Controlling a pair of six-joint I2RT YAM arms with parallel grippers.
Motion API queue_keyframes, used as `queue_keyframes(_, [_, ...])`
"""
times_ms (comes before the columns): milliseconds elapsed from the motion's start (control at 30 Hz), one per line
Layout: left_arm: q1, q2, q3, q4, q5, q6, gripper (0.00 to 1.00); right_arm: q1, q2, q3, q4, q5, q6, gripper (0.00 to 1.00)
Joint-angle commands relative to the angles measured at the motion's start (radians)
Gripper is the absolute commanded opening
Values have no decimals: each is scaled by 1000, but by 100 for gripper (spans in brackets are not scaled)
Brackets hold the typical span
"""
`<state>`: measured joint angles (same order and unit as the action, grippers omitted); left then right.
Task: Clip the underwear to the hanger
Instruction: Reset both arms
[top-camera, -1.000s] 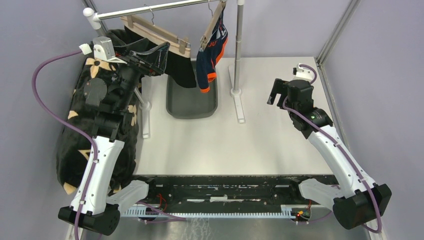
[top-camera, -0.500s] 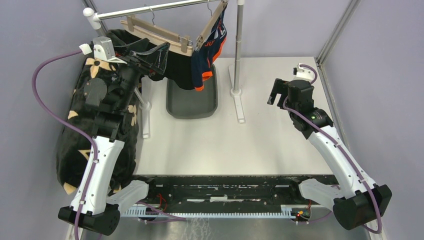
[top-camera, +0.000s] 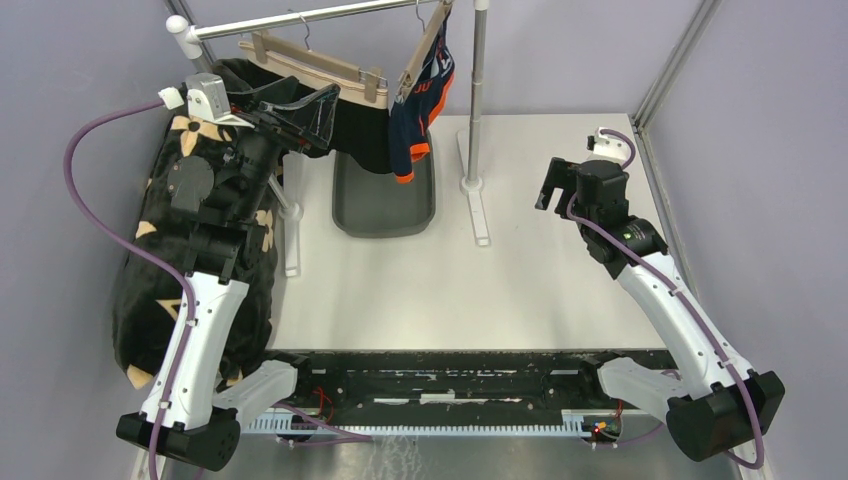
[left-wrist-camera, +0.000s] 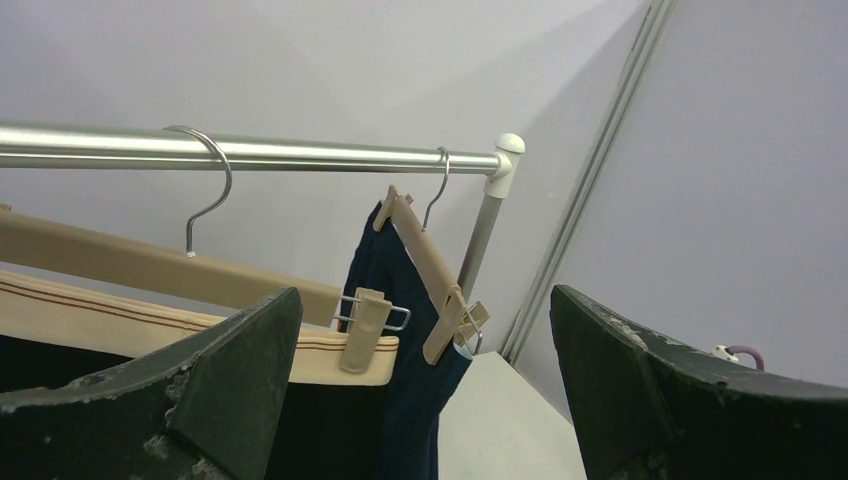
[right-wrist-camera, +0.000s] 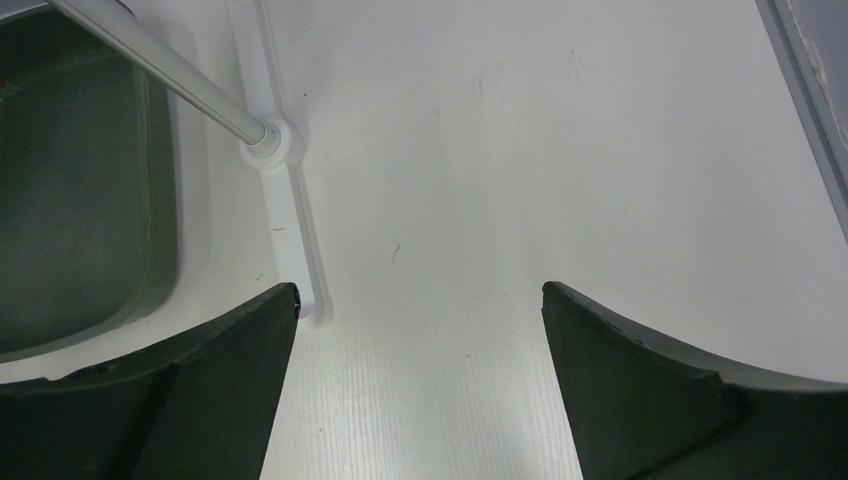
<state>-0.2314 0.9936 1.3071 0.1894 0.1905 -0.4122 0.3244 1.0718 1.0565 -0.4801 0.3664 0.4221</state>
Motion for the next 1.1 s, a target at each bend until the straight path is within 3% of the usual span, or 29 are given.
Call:
queue_keyframes(0, [-2,-22,15,35,11,-37,99,-4,-26,35,20,2,-2,100])
queue_keyframes(1067, [-3,-33,17,25,13,-40,99,-3,-47,27,18,1,2,100])
